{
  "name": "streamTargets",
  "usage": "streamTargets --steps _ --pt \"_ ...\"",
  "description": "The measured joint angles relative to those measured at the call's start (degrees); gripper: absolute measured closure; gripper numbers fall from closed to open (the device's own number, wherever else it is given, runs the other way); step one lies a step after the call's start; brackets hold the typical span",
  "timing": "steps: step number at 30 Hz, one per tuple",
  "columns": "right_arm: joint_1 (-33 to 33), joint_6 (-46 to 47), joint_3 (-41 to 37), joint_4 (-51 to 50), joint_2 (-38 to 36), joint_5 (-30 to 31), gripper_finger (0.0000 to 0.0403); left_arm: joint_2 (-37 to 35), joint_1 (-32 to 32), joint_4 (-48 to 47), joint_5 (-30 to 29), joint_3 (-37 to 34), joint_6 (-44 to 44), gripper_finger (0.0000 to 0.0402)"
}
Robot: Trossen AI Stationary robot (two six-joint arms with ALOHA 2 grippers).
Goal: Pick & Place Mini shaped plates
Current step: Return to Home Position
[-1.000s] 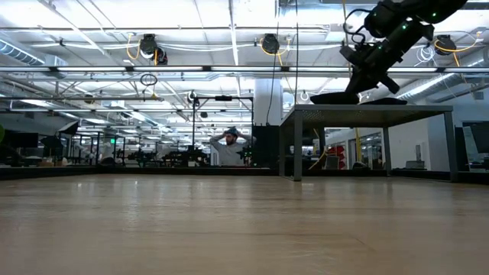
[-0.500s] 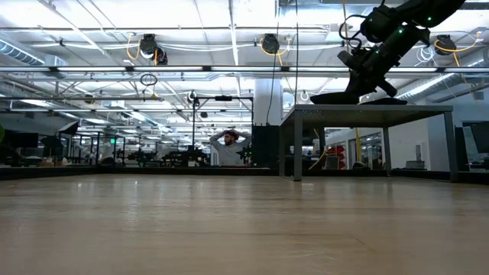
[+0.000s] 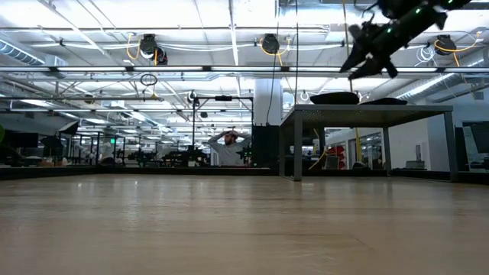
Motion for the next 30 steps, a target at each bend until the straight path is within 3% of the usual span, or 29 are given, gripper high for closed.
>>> streamTargets --steps 9,14,18,22,30 --pt "0.02 -4.82 0.00 0.02 -14.84 -0.01 0.0222 -4.84 -1.87 1.66 -2.07 -0.01 5.77 0.0273" --pt "0.02 -5.55 0.00 -0.35 -21.35 -0.02 0.0234 -9.94 -2.90 0.14 -5.88 -0.01 0.38 0.0273" --pt "0.02 -5.46 0.00 -4.18 -25.90 0.07 0.0238 -15.01 -3.84 -6.75 -5.85 -0.01 -8.68 0.0273" --pt "0.02 -5.37 0.00 -9.16 -29.87 0.12 0.0238 -20.13 -4.82 -12.99 -2.00 0.01 -16.90 0.0273" --pt "0.02 -3.78 -0.40 -9.24 -36.05 0.27 0.0238 -23.80 -5.38 -13.64 6.48 -2.52 -16.20 0.0273"
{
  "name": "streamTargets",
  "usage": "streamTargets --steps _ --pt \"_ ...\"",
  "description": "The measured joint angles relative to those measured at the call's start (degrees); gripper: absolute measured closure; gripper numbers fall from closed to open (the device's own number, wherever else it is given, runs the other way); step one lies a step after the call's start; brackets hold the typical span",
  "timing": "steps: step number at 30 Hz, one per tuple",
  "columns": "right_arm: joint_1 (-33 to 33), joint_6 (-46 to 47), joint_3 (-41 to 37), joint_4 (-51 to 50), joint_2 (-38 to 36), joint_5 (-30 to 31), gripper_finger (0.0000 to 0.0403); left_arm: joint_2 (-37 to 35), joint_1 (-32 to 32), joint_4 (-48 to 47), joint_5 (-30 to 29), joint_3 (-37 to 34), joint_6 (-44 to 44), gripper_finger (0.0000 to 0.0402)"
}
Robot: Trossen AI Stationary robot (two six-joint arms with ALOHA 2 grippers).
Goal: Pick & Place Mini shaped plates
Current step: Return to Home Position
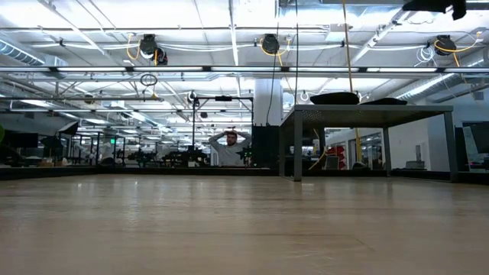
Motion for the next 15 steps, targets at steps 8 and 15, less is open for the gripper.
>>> streamTargets --steps 8,15 --pt "0.00 8.89 -10.93 7.60 -6.27 0.02 0.0238 -0.20 0.00 9.97 1.77 -12.06 -1.36 0.0273" --pt "0.00 18.99 -23.11 21.52 -9.62 -3.05 0.0238 -0.96 0.00 27.71 0.83 -25.62 0.14 0.0273"
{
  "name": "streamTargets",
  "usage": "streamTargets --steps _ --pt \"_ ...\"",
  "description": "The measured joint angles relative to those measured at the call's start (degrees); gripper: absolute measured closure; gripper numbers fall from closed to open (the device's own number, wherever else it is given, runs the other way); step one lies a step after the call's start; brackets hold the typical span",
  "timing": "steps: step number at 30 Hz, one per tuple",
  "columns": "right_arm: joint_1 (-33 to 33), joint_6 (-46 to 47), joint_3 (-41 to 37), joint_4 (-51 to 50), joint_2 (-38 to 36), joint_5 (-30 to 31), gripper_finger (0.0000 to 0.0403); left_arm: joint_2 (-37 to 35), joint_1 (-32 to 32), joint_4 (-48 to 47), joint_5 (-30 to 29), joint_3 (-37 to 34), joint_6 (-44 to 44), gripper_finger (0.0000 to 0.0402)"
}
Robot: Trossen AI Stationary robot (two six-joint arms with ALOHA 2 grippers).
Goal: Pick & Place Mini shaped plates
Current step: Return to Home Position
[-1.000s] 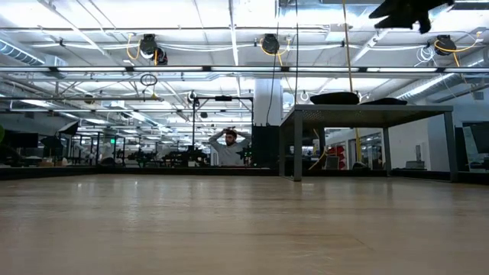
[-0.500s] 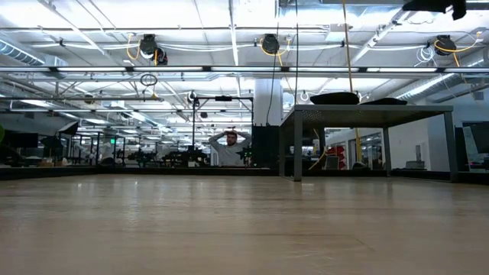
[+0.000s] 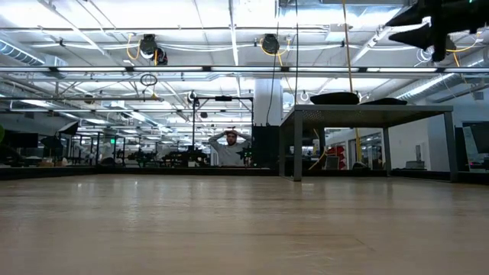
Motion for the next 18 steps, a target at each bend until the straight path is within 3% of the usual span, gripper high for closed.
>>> streamTargets --steps 10,18 --pt "0.00 9.60 -11.55 16.56 -1.69 -1.74 0.0238 -12.10 0.59 4.02 -1.69 -9.68 -4.73 0.0273" --pt "0.00 9.73 -15.82 20.38 -1.69 -1.48 0.0238 -20.82 0.50 4.97 1.45 -16.88 -7.46 0.0273"
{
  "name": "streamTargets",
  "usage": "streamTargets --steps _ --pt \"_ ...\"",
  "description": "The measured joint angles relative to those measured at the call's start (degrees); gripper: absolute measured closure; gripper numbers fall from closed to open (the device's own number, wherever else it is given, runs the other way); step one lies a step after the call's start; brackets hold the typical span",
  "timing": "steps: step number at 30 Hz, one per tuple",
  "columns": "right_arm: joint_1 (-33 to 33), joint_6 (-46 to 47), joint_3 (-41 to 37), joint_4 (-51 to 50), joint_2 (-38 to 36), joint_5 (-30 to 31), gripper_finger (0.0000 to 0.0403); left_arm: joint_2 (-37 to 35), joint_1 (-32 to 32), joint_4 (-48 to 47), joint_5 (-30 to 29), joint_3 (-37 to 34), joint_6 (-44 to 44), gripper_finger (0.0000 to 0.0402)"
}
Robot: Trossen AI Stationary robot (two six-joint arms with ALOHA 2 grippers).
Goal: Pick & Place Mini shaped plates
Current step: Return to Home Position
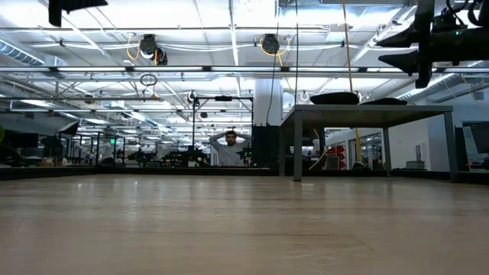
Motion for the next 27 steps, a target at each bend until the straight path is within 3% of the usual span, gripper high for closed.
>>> streamTargets --steps 14,27 --pt "0.00 -0.20 -4.02 0.01 0.00 0.10 0.0238 -1.17 0.04 29.47 0.12 -23.94 -3.14 0.0273" --pt "0.00 -2.53 -4.02 0.41 0.02 -0.17 0.0238 -1.17 0.04 41.49 -0.06 -38.37 -11.94 0.0273"
